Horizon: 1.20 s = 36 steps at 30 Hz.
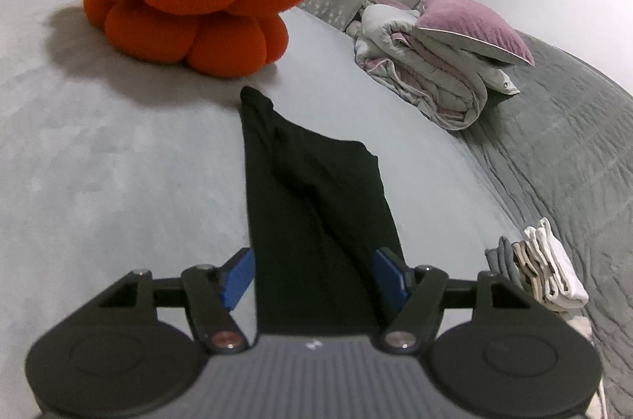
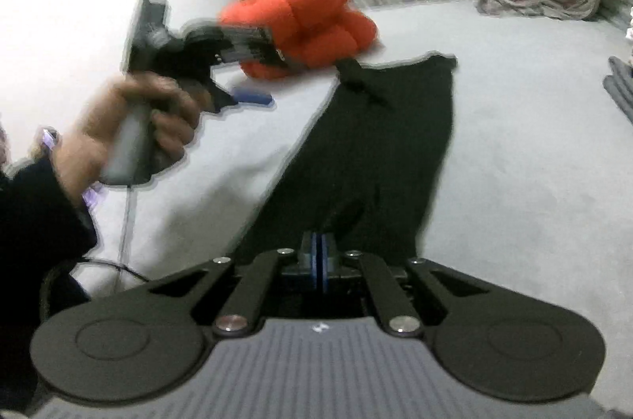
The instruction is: Fold clothes
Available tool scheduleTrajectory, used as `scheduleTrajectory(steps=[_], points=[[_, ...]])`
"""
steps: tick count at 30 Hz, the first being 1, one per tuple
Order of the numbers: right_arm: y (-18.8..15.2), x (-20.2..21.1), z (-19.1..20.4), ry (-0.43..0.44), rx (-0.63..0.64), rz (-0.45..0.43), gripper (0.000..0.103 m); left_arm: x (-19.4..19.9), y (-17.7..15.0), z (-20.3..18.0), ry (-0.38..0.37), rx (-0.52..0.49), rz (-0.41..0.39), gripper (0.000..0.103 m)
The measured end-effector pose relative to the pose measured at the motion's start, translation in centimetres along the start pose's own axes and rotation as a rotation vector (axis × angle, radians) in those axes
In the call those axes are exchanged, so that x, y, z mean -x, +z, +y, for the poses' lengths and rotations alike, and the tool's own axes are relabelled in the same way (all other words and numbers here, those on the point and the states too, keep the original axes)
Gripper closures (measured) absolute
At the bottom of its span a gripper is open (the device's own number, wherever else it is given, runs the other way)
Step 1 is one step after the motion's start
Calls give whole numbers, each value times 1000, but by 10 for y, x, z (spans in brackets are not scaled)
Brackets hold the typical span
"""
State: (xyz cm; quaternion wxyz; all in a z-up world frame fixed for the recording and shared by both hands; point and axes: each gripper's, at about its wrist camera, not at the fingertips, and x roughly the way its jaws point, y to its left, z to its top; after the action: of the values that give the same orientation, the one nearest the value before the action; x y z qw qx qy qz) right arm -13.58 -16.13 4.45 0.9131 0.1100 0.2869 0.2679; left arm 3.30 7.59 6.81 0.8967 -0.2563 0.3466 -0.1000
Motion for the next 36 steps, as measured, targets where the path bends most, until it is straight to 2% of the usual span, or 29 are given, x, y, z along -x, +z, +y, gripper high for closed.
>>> scheduleTrajectory(steps=[3, 4, 8, 10, 13, 14, 16, 17, 20, 23, 25, 29, 30, 32, 33, 36], points=[[4, 13, -20, 99, -158, -112, 100, -4, -2, -2, -10, -2, 15, 35], [3, 12, -24, 96, -176, -112, 100, -5, -3, -3, -9, -7, 21, 35], [-5, -13, -13, -10, -82, 17, 98, -10, -6, -5, -7, -25, 44, 35], [-7, -20, -7, 24, -99, 48, 89, -11, -6, -4, -11, -22, 54, 35], [-3, -24, 6, 23, -82, 72, 86, -12, -7, -3, -15, -22, 67, 35], [-1, -22, 10, 13, -73, 72, 83, -12, -8, -4, -12, -25, 69, 35], [3, -8, 13, -33, -64, 30, 57, -13, -9, -4, -10, -28, 72, 35], [4, 2, 13, -61, -57, 4, 55, -13, -9, -4, -13, -24, 74, 35], [1, 26, 18, -78, -1, -12, 55, -14, -11, -5, -23, -20, 85, 35], [-15, 37, 29, -37, 92, 63, 55, -15, -14, -6, -20, -25, 92, 35], [-30, 35, 36, -55, 151, 116, 55, -15, -16, -6, -13, -28, 96, 35], [-43, 20, 43, -98, 213, 161, 55, -14, -20, -7, -7, -28, 102, 35], [-44, 16, 45, -105, 235, 170, 60, -13, -20, -7, -9, -28, 102, 35], [-48, 7, 45, -153, 282, 202, 86, -9, -20, -5, -22, -18, 101, 35], [-49, 4, 44, -173, 299, 215, 102, -6, -20, -4, -30, -13, 100, 35], [-46, 19, 43, -127, 286, 194, 102, 2, -19, -1, -43, 4, 94, 35]])
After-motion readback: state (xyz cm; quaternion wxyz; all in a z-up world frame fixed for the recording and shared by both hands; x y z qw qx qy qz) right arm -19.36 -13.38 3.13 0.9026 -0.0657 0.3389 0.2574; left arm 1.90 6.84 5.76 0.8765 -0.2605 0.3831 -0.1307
